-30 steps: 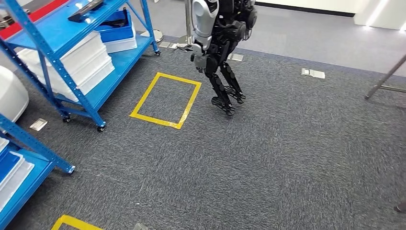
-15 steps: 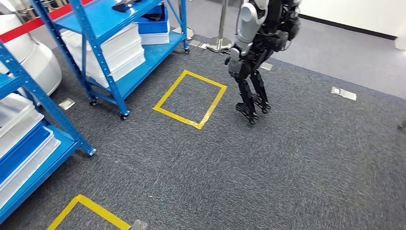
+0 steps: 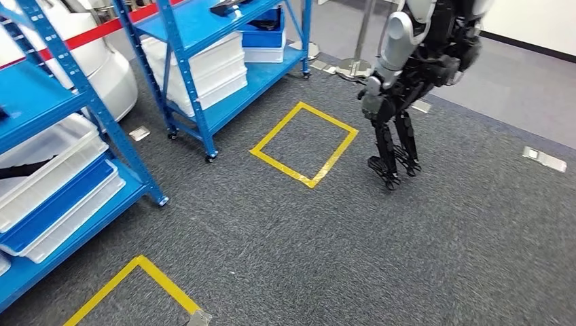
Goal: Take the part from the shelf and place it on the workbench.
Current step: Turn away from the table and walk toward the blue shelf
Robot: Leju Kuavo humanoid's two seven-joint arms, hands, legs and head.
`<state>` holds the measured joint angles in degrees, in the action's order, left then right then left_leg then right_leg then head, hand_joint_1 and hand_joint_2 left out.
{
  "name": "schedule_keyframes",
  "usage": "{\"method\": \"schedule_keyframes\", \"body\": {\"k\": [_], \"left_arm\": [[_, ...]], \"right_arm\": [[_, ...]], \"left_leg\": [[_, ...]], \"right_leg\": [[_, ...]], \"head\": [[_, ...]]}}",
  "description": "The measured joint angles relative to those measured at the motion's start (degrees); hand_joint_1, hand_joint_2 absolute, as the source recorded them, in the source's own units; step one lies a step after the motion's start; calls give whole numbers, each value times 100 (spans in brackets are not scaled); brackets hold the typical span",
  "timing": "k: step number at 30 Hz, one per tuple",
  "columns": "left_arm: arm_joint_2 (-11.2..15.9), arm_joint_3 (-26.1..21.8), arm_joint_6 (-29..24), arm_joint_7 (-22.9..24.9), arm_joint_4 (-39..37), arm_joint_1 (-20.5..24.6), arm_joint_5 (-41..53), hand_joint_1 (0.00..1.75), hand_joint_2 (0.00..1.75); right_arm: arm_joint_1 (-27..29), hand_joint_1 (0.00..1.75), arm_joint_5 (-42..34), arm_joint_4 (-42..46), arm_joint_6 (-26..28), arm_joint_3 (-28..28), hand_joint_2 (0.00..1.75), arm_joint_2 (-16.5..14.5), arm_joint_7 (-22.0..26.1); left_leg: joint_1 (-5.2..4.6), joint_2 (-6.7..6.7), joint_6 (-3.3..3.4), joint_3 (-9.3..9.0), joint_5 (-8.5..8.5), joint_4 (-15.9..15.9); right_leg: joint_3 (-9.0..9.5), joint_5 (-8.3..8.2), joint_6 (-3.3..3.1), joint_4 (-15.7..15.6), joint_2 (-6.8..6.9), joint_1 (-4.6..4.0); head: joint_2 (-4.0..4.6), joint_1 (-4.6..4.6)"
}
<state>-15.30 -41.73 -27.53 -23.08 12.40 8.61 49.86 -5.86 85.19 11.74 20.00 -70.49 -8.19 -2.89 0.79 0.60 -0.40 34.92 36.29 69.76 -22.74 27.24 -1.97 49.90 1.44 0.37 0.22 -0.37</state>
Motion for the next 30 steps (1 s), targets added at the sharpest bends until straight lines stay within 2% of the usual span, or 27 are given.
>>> {"method": "schedule_keyframes", "body": {"k": [1,2,3,4,5,6,7,9,10,11,12,13,14,15,16,17,18,20,21,22,23,24,25,27,28,29,30], "left_arm": [[15,-1,3,-10,-1,-21,-3,0,0],[27,-1,7,-28,-1,-41,-4,0,0],[28,-1,14,-73,-1,-54,-5,0,0],[10,2,21,-149,-1,-55,-5,0,0],[-27,6,26,-236,2,-34,-4,0,0],[-87,14,28,-309,4,-1,0,0,0],[-147,25,26,-352,9,35,10,0,0],[-249,52,26,-363,21,93,32,0,0],[-278,64,27,-362,31,112,38,0,0],[-299,76,31,-359,40,130,39,0,0],[-311,84,37,-351,48,146,38,0,0],[-312,89,45,-337,55,154,38,0,0],[-312,93,62,-315,57,152,38,0,0],[-312,95,79,-288,58,142,39,0,0],[-311,98,94,-253,58,127,43,0,0],[-310,104,106,-213,58,115,48,0,0],[-308,111,114,-176,58,108,53,0,0],[-308,139,143,-120,57,110,62,0,0],[-306,151,159,-110,57,117,64,0,0],[-304,162,178,-103,58,119,66,0,0],[-299,167,187,-100,60,114,68,0,0],[-292,168,190,-98,62,107,69,0,0],[-280,169,191,-96,63,95,71,0,0],[-245,169,182,-95,67,91,71,0,0],[-227,169,182,-95,68,95,71,0,0],[-210,169,182,-94,69,98,71,0,0],[-193,169,182,-94,70,93,70,0,0]], "right_arm": [[8,0,3,-1,0,2,0,-5,-3],[15,0,3,-1,0,4,0,-11,-9],[21,0,-3,-2,4,5,0,-16,-23],[24,0,-16,1,16,5,0,-14,-44],[32,0,-35,4,31,4,0,-10,-69],[34,0,-56,8,47,3,0,-2,-90],[25,0,-77,11,59,2,0,3,-103],[-17,0,-101,13,66,1,0,-6,-109],[-41,0,-110,12,66,0,0,-17,-110],[-52,0,-117,12,66,-1,0,-26,-111],[-49,0,-125,11,66,-1,0,-33,-111],[-35,0,-130,11,66,-1,0,-39,-111],[-12,0,-137,10,66,0,0,-42,-111],[12,0,-142,10,65,0,0,-43,-111],[35,0,-150,9,64,-2,0,-44,-111],[50,0,-160,9,63,-3,0,-44,-111],[58,0,-169,9,62,-5,0,-43,-110],[62,0,-185,18,61,-7,0,-10,-105],[64,0,-192,25,62,-8,0,9,-102],[62,0,-196,30,63,-9,0,23,-99],[56,0,-200,30,63,-10,0,20,-97],[41,0,-202,33,62,-10,0,17,-95],[25,0,-204,33,61,-10,0,3,-92],[21,0,-204,32,58,-11,0,-22,-87],[30,0,-204,32,58,-12,0,-32,-85],[41,0,-204,31,57,-13,0,-39,-85],[48,0,-205,31,57,-13,0,-50,-85]], "left_leg": [[32,-25,-40,40,-56,31],[69,-67,-79,-55,-225,-193],[110,-150,-124,-254,-442,-591],[150,-315,-165,-470,-638,-1018],[178,-465,-175,-649,-789,-1354],[187,-569,-152,-749,-859,-1536],[175,-612,-101,-771,-876,-1585],[132,-476,40,-765,-894,-1575],[121,-417,101,-766,-917,-1580],[119,-356,158,-762,-949,-1586],[120,-296,207,-754,-977,-1590],[104,-226,234,-733,-988,-1590],[80,-146,250,-709,-995,-1590],[50,-60,259,-694,-999,-1589],[15,31,263,-686,-1001,-1589],[-21,121,270,-685,-1005,-1589],[-55,201,278,-686,-1011,-1592],[-69,343,289,-687,-1020,-1594],[-60,413,280,-680,-1017,-1594],[-43,490,260,-672,-1014,-1594],[-50,571,233,-662,-1014,-1597],[-62,629,219,-649,-1017,-1588],[-83,587,205,-619,-992,-1541],[-102,309,161,-414,-744,-1169],[-81,147,112,-218,-541,-816],[-47,61,51,12,-348,-414],[-6,29,-13,216,-239,-80]], "right_leg": [[-7,11,14,2,66,10],[-7,26,39,8,125,27],[-2,47,73,25,182,45],[23,79,122,57,240,30],[42,133,172,87,298,15],[68,188,222,104,355,-11],[102,240,269,109,418,-48],[158,303,340,94,503,-49],[163,355,365,149,436,-41],[93,471,373,332,301,-20],[-53,636,369,641,136,-1],[-284,837,357,1083,-5,0],[-550,1009,352,1555,-72,-2],[-766,1091,358,1897,-94,-14],[-898,1072,371,2046,-109,-33],[-909,935,376,1914,-131,-62],[-817,725,352,1559,-179,-104],[-536,292,185,679,-439,-216],[-443,163,90,406,-564,-268],[-397,90,8,277,-653,-313],[-388,52,-43,260,-657,-332],[-359,-18,-72,211,-612,-292],[-320,-91,-80,158,-549,-240],[-254,-204,-100,58,-392,-108],[-247,-208,-107,46,-309,-102],[-253,-201,-127,45,-231,-90],[-260,-190,-117,48,-156,-78]], "head": [[0,-1],[0,1],[0,4],[0,10],[1,4],[1,-14],[2,-28],[2,-46],[2,-41],[2,-40],[2,-41],[2,-45],[2,-44],[2,-42],[2,-42],[2,-42],[2,-42],[2,-14],[2,-15],[2,-31],[2,-49],[2,-82],[2,-92],[1,-64],[1,-52],[0,-40],[0,-43]]}}
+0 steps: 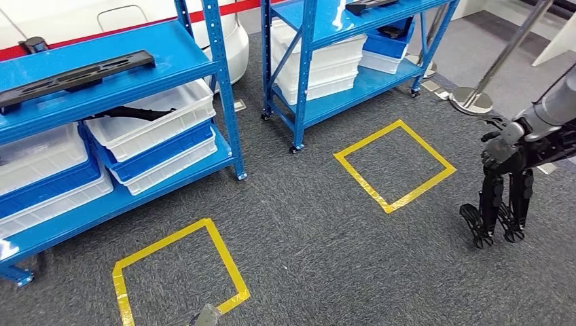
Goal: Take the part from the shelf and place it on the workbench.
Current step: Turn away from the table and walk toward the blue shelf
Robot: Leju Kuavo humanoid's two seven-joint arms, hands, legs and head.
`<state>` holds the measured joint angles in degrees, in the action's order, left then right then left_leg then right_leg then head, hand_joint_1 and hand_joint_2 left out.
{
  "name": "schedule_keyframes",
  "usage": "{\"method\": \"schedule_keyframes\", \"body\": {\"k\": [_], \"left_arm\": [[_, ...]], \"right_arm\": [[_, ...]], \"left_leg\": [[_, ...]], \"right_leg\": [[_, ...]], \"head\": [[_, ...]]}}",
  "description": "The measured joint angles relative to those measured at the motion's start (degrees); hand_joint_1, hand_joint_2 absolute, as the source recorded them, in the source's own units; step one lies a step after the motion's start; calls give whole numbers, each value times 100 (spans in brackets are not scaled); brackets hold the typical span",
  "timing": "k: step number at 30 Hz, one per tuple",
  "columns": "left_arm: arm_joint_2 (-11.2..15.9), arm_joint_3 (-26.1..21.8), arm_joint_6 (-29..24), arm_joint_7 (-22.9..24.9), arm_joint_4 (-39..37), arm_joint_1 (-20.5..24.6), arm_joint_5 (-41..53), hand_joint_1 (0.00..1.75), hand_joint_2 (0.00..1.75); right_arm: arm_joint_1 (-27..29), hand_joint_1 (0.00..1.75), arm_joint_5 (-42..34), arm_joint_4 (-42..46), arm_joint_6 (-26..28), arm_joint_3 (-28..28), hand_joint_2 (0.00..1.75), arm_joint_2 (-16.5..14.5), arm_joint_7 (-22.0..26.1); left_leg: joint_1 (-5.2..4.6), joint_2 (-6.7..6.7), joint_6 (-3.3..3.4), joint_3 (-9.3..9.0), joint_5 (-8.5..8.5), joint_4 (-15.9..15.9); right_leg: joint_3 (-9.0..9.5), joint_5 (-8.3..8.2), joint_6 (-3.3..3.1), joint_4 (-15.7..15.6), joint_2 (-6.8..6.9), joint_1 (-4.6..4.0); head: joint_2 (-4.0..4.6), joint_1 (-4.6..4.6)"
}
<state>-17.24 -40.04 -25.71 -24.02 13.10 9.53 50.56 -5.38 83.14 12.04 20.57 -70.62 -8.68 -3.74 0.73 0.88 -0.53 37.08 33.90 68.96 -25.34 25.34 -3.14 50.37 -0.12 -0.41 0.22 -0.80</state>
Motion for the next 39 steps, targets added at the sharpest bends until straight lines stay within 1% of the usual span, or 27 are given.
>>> {"method": "schedule_keyframes", "body": {"k": [1,2,4,5,6,7,9,11,12,14,16,17,19,21,22,24,25,26,28,30,31,32,33,35,36,37,39], "left_arm": [[18,0,1,1,1,-13,0,0,0],[36,0,1,1,1,-30,1,0,0],[64,0,1,1,2,-47,1,0,0],[68,1,3,2,2,-40,2,0,0],[67,3,3,3,4,-25,2,0,0],[63,4,3,3,7,-8,2,0,0],[60,5,1,3,11,10,2,0,0],[62,5,-3,10,13,9,2,0,0],[63,5,-5,14,15,15,3,0,0],[63,8,-7,18,19,26,7,0,0],[64,9,-5,25,19,16,17,0,0],[66,9,-4,30,19,9,24,0,0],[66,16,-4,36,19,7,35,0,0],[44,30,-4,39,19,15,39,0,0],[25,38,-1,41,20,24,39,0,0],[3,61,3,45,22,29,43,0,0],[-4,72,4,48,21,20,44,0,0],[3,81,1,51,21,10,44,0,0],[27,86,-5,58,22,12,40,0,0],[55,89,-4,61,23,24,38,0,0],[68,89,-3,62,23,20,38,0,0],[80,90,-1,63,23,13,38,0,0],[92,90,1,65,23,7,38,0,0],[113,90,2,68,23,9,38,0,0],[110,92,3,69,22,13,37,0,0],[108,95,3,70,23,21,36,0,0],[98,107,8,72,23,35,36,0,0]], "right_arm": [[5,0,-1,0,-1,0,0,-10,0],[6,0,-1,0,-1,0,0,-17,0],[8,0,-2,0,-5,0,0,-28,0],[9,0,-2,2,-7,0,0,-18,0],[10,0,-2,3,-8,0,0,-8,1],[6,0,-2,5,-6,0,0,3,2],[-14,0,-3,7,-4,0,0,9,8],[-31,0,-4,6,-3,0,0,1,14],[-27,0,-4,5,-2,0,0,-6,16],[-16,0,-8,3,-1,-2,0,-19,17],[-9,0,-13,2,0,-4,0,-22,17],[-7,0,-14,2,0,-4,0,-23,17],[-6,0,-15,2,0,-4,0,-25,17],[-12,0,-14,7,7,-5,0,-1,18],[-13,0,-13,14,16,-6,0,21,19],[-27,0,-10,13,33,-7,0,19,21],[-37,0,-8,17,41,-7,0,22,21],[-45,0,-8,10,45,-8,0,-1,21],[-32,0,-5,9,52,-8,0,-24,21],[-17,0,-5,4,54,-8,0,-52,22],[-13,0,-7,0,54,-8,0,-72,22],[-14,0,-8,-1,54,-9,0,-82,22],[-15,0,-10,-2,53,-8,0,-90,23],[-20,0,-12,-2,52,-8,0,-97,24],[-26,0,-13,0,55,-8,0,-88,24],[-32,0,-13,1,57,-8,0,-81,24],[-48,0,-14,3,61,-7,0,-67,24]], "left_leg": [[45,-22,-63,127,2,174],[93,-53,-128,133,-111,119],[211,-249,-287,-193,-512,-579],[260,-378,-335,-368,-670,-923],[287,-474,-330,-490,-761,-1154],[289,-520,-275,-529,-783,-1235],[228,-409,-81,-494,-787,-1201],[186,-301,67,-482,-822,-1199],[181,-250,121,-474,-845,-1201],[166,-131,183,-442,-877,-1203],[143,7,199,-417,-887,-1203],[129,81,203,-414,-890,-1203],[103,225,215,-426,-904,-1221],[127,347,206,-440,-932,-1262],[146,409,180,-436,-951,-1280],[148,567,103,-415,-992,-1316],[137,604,83,-403,-1003,-1309],[112,543,71,-367,-952,-1247],[82,252,57,-162,-655,-817],[93,24,-6,188,-269,-102],[111,-16,-48,307,-188,145],[134,-46,-94,339,-209,216],[163,-82,-140,246,-337,51],[220,-200,-227,-146,-672,-645],[233,-248,-245,-295,-781,-931],[230,-267,-218,-368,-830,-1077],[190,-210,-101,-344,-829,-1088]], "right_leg": [[-8,17,21,8,67,20],[-20,42,59,27,126,51],[-40,136,186,132,231,113],[-52,208,256,204,280,111],[-49,280,318,266,326,99],[-35,338,365,300,375,63],[3,395,418,301,471,39],[-36,512,450,449,389,79],[-148,652,450,688,288,108],[-578,1041,431,1527,99,115],[-959,1228,444,2188,47,98],[-999,1168,462,2196,33,87],[-759,820,444,1539,-54,34],[-416,484,284,699,-324,-60],[-318,391,200,457,-442,-114],[-273,284,94,321,-505,-175],[-240,196,82,260,-452,-121],[-204,111,81,198,-386,-60],[-149,-8,86,111,-214,60],[-167,-3,60,139,-34,45],[-182,8,65,156,47,44],[-201,25,83,184,120,53],[-221,49,118,226,178,72],[-257,124,217,342,279,116],[-288,173,267,413,316,100],[-319,215,308,470,345,86],[-357,266,356,524,383,30]], "head": [[0,-1],[0,-3],[0,-3],[1,-3],[1,-17],[2,-51],[2,-135],[2,-166],[2,-165],[1,-171],[1,-178],[1,-178],[2,-173],[2,-146],[2,-150],[2,-179],[2,-203],[2,-201],[2,-170],[2,-149],[2,-150],[2,-148],[2,-147],[2,-153],[3,-152],[2,-157],[3,-194]]}}
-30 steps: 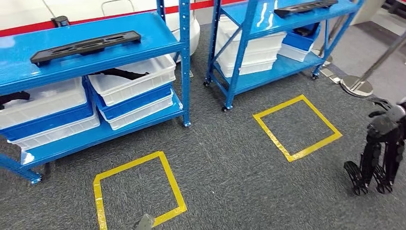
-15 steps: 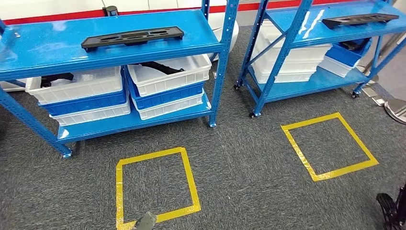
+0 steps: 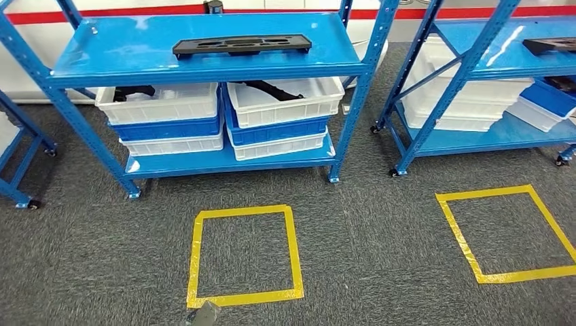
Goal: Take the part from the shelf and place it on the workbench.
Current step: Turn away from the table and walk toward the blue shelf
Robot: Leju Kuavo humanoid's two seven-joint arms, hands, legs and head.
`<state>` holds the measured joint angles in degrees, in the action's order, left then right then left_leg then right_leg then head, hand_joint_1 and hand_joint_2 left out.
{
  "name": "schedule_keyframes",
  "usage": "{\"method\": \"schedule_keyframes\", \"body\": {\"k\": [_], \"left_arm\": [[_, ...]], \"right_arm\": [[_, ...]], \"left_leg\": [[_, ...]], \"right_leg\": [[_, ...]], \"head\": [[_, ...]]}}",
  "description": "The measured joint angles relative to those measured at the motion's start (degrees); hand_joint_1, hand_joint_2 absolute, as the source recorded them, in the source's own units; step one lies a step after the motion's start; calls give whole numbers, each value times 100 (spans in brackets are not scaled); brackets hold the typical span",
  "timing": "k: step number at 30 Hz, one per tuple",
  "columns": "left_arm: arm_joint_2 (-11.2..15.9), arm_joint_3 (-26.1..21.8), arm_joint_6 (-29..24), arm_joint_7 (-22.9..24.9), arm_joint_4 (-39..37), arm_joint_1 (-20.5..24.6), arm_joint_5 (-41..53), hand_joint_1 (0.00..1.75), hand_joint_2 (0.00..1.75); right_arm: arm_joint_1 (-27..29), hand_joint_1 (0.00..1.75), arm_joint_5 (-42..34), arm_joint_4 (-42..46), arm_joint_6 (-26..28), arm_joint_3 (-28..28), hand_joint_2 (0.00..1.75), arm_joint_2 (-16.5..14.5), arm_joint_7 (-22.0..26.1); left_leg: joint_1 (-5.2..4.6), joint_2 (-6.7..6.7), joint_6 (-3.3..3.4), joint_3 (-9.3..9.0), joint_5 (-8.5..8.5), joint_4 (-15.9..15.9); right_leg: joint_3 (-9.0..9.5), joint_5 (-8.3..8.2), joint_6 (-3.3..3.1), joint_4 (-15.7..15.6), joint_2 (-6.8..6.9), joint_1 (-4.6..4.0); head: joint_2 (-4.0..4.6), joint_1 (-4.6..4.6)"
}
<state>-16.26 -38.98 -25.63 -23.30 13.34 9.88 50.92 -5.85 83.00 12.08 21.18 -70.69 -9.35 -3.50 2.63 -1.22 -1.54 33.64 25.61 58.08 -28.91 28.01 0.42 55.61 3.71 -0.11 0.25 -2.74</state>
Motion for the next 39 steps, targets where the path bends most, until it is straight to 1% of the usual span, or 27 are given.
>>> {"method": "schedule_keyframes", "body": {"k": [1,3,5,7,8,9,10,12,14,15,16,17,18,19,20,21,22,24,25,26,28,30,32,34,35,37,39], "left_arm": [[3,5,2,-3,1,5,0,0,0],[1,13,1,-16,1,6,-3,0,0],[-2,21,-5,-21,2,23,-8,0,0],[-3,28,-7,7,2,34,-12,0,0],[0,29,-6,27,2,30,-19,0,0],[3,29,-5,42,2,24,-27,0,0],[7,29,-2,51,2,20,-37,0,0],[7,30,9,52,1,21,-46,0,0],[-14,33,24,48,-1,29,-55,0,0],[-29,36,31,40,-1,35,-60,0,0],[-45,37,35,26,-2,32,-65,0,0],[-57,37,30,6,-2,23,-74,0,0],[-66,38,19,-12,-2,8,-84,0,0],[-64,38,4,-19,-3,-4,-93,0,0],[-58,38,-10,-13,-3,-7,-100,0,0],[-44,38,-15,4,-3,-4,-104,0,0],[-23,38,-13,25,-3,-4,-105,0,0],[23,37,0,50,-4,-29,-115,0,0],[47,37,4,54,-4,-50,-125,0,0],[67,36,3,54,-4,-67,-138,0,0],[92,36,-4,55,-5,-79,-158,0,0],[92,37,-8,75,-7,-73,-162,0,0],[93,39,-10,173,-8,-72,-150,0,0],[108,38,-16,303,-9,-79,-140,0,0],[122,38,-17,345,-8,-79,-140,0,0],[146,37,-16,373,-7,-74,-143,0,0],[161,38,-14,378,-8,-84,-143,0,0]], "right_arm": [[-5,0,0,-1,0,0,0,-4,0],[-9,0,-1,-1,1,-1,0,-12,0],[-5,0,1,-1,2,-2,0,-19,0],[-1,0,8,-1,-3,-1,0,-21,0],[1,0,12,-1,-9,-1,0,-21,0],[4,0,15,-1,-15,-1,0,-21,0],[6,0,17,-1,-25,-2,0,-21,0],[4,0,18,-1,-45,-2,0,-15,0],[4,0,18,0,-64,-1,0,19,3],[7,0,18,0,-71,0,0,37,7],[7,0,18,1,-76,1,0,60,11],[5,0,18,-1,-82,1,0,55,17],[-2,0,20,0,-89,1,0,63,26],[-4,0,24,0,-92,1,0,61,38],[1,0,29,-1,-95,1,0,51,49],[18,0,38,-1,-97,1,0,50,60],[36,0,46,-2,-103,1,0,43,65],[59,0,63,-3,-130,1,0,35,67],[60,0,70,-3,-151,3,0,28,61],[57,0,77,-3,-168,5,0,23,50],[54,0,85,-2,-186,16,0,18,25],[42,0,89,-1,-186,25,0,26,14],[21,0,100,-1,-192,31,0,31,13],[6,0,115,-1,-216,37,0,32,13],[4,0,119,-1,-230,38,0,31,13],[4,0,124,-1,-250,40,0,28,13],[7,0,126,-1,-261,40,0,26,13]], "left_leg": [[-18,48,69,13,1,18],[-34,119,156,30,-14,15],[-34,184,220,65,-44,11],[-37,271,252,110,-67,11],[-39,320,260,126,-76,12],[-40,364,266,136,-85,12],[-41,413,266,141,-96,11],[-36,513,258,135,-129,-14],[-13,630,216,134,-184,-62],[8,694,184,140,-212,-85],[19,765,138,148,-240,-106],[24,838,94,154,-272,-139],[13,825,71,172,-278,-133],[-8,715,63,222,-214,-50],[-28,564,65,306,-92,115],[-36,378,74,446,110,429],[-43,261,61,608,332,799],[-35,182,3,830,582,1363],[-29,157,-28,793,550,1364],[-18,116,-57,640,425,1144],[9,-64,-98,176,140,407],[12,-161,-40,-49,35,12],[-22,-79,72,-30,26,-3],[-43,8,162,-17,-6,-21],[-42,52,203,-4,-27,-33],[-37,149,267,44,-67,-46],[-37,268,295,102,-102,-47]], "right_leg": [[3,12,15,9,7,15],[-54,138,33,178,-99,47],[-330,474,24,785,-254,81],[-694,795,18,1548,-309,80],[-792,854,29,1753,-321,76],[-816,849,44,1808,-332,72],[-745,772,61,1673,-347,65],[-379,493,38,956,-470,23],[5,220,-76,162,-758,-42],[97,142,-134,-41,-867,-79],[123,97,-173,-109,-905,-113],[132,42,-194,-137,-858,-135],[164,-22,-194,-194,-783,-87],[193,-80,-198,-253,-704,-43],[217,-129,-198,-305,-618,9],[228,-149,-196,-321,-524,47],[216,-145,-212,-312,-436,24],[192,-134,-225,-290,-254,-2],[183,-129,-220,-280,-179,-5],[177,-118,-204,-262,-112,2],[144,-61,-134,-184,-1,-6],[103,12,-62,-92,77,-60],[126,35,-20,-58,131,-106],[108,98,27,25,43,-76],[12,211,41,213,-62,-42],[-343,565,52,949,-273,13],[-701,828,83,1697,-328,29]], "head": [[-2,-21],[-1,-39],[-1,-46],[-1,-48],[-1,-47],[-1,-44],[-1,-43],[-1,-40],[-1,-28],[-1,-39],[-1,-48],[-1,-71],[-1,-78],[-1,-62],[-1,-44],[-1,-22],[-1,-9],[-1,-10],[-1,-9],[-1,-10],[-1,-12],[-1,-37],[-1,-66],[-1,-67],[-1,-68],[-1,-79],[-1,-82]]}}
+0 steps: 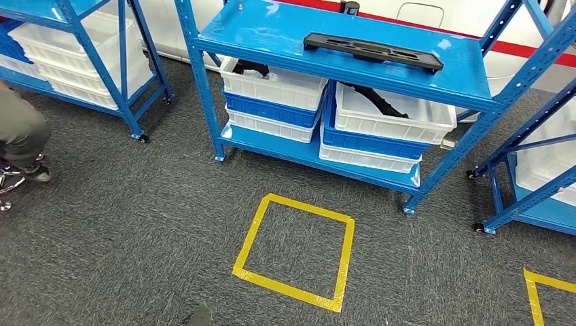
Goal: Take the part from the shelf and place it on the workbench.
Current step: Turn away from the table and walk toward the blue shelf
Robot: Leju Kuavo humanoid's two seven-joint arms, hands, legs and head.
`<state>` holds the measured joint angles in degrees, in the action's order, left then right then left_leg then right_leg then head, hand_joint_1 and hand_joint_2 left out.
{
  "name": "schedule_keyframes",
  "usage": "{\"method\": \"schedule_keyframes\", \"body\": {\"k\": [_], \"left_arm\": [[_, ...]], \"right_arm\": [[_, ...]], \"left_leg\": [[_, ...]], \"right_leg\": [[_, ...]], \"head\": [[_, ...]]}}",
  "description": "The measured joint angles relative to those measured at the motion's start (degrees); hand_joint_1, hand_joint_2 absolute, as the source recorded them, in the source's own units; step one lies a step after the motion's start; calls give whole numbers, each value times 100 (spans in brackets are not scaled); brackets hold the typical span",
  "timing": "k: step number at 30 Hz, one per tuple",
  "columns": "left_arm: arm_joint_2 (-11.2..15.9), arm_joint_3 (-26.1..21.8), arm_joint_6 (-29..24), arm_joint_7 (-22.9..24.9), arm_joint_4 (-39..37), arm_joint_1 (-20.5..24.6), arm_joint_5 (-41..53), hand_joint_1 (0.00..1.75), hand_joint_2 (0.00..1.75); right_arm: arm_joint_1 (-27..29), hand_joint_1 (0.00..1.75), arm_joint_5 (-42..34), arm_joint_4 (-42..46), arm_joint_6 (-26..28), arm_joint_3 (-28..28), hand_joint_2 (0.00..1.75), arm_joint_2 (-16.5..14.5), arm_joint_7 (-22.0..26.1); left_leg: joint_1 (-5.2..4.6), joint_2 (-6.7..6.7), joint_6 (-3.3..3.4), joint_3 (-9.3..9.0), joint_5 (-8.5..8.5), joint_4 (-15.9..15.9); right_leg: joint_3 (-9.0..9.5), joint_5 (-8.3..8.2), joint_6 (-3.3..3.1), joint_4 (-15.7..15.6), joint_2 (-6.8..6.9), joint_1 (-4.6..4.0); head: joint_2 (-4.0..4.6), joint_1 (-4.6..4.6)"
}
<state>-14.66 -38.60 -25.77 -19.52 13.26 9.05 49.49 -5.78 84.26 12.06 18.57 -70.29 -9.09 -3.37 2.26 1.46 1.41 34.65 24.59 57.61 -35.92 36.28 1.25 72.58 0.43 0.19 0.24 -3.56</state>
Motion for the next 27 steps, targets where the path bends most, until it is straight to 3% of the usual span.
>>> {"method": "schedule_keyframes", "body": {"k": [1,2,4,6,8,10,12,14,15,16,17,20,21,23,25,27], "left_arm": [[8,0,-1,2,-1,-10,-1,0,0],[14,0,-2,5,-1,-19,-1,0,0],[9,0,-7,7,-1,-19,-8,0,0],[-15,1,3,-56,0,-13,-19,0,0],[-52,5,28,-175,0,-14,-22,0,0],[-89,11,26,-243,-1,-13,-21,0,0],[-107,17,7,-251,1,-2,-21,0,0],[-109,23,5,-254,1,7,-22,0,0],[-109,25,7,-256,1,8,-22,0,0],[-108,26,7,-254,1,8,-21,0,0],[-108,28,7,-247,2,9,-20,0,0],[-118,48,15,-220,7,29,-13,0,0],[-126,61,20,-214,8,40,-10,0,0],[-147,89,31,-207,9,56,-9,0,0],[-155,106,29,-205,10,64,-10,0,0],[-161,115,26,-207,12,78,-11,0,0]], "right_arm": [[5,0,1,0,-5,0,0,0,-1],[10,0,3,0,-9,1,0,1,-1],[12,0,3,1,9,4,0,15,-2],[-15,0,-26,3,76,7,0,45,-8],[-53,0,-75,5,145,7,0,64,-37],[-70,0,-98,6,181,7,0,61,-68],[-55,0,-85,5,198,7,0,44,-85],[-22,0,-59,5,204,7,0,23,-104],[-9,0,-49,4,206,7,0,13,-111],[-1,0,-39,4,207,8,0,-2,-116],[2,0,-32,4,208,9,0,-16,-118],[-1,0,-34,4,210,18,0,-48,-118],[-3,0,-39,5,213,22,0,-50,-118],[-4,0,-44,7,221,31,0,-43,-118],[-3,0,-47,7,225,35,0,-49,-118],[-2,0,-49,5,226,37,0,-55,-118]], "left_leg": [[0,66,0,19,-17,0],[0,134,-8,30,-35,-1],[13,238,-32,33,-79,-18],[40,296,-86,35,-124,-46],[63,334,-179,36,-171,-97],[46,281,-243,56,-177,-107],[7,93,-245,215,94,240],[-1,-49,-262,528,554,1005],[3,-68,-288,652,700,1342],[10,-83,-317,688,738,1497],[22,-104,-344,606,667,1416],[109,-191,-423,-35,256,351],[127,-194,-401,-159,193,123],[109,-159,-301,-173,165,50],[71,-145,-199,-150,140,51],[55,-134,-102,-128,110,37]], "right_leg": [[-39,-1,32,93,-10,1],[49,-100,66,-74,-27,1],[502,-454,68,-963,-105,-20],[829,-700,-22,-1689,-188,-72],[860,-774,-114,-1857,-211,-141],[892,-897,-170,-1964,-180,-90],[917,-1025,-234,-2064,-120,8],[883,-1056,-280,-2053,-47,4],[864,-1059,-283,-2041,-10,-8],[846,-1060,-280,-2025,21,-12],[828,-1059,-277,-2001,42,-8],[734,-997,-193,-1845,63,-26],[692,-968,-155,-1787,64,-49],[638,-946,-114,-1730,62,-106],[628,-928,-83,-1691,57,-83],[447,-724,-66,-1329,43,-29]], "head": [[0,2],[0,3],[0,7],[0,0],[0,-18],[0,-18],[0,23],[0,51],[0,50],[0,48],[0,45],[0,44],[0,32],[0,-15],[0,-43],[0,-41]]}}
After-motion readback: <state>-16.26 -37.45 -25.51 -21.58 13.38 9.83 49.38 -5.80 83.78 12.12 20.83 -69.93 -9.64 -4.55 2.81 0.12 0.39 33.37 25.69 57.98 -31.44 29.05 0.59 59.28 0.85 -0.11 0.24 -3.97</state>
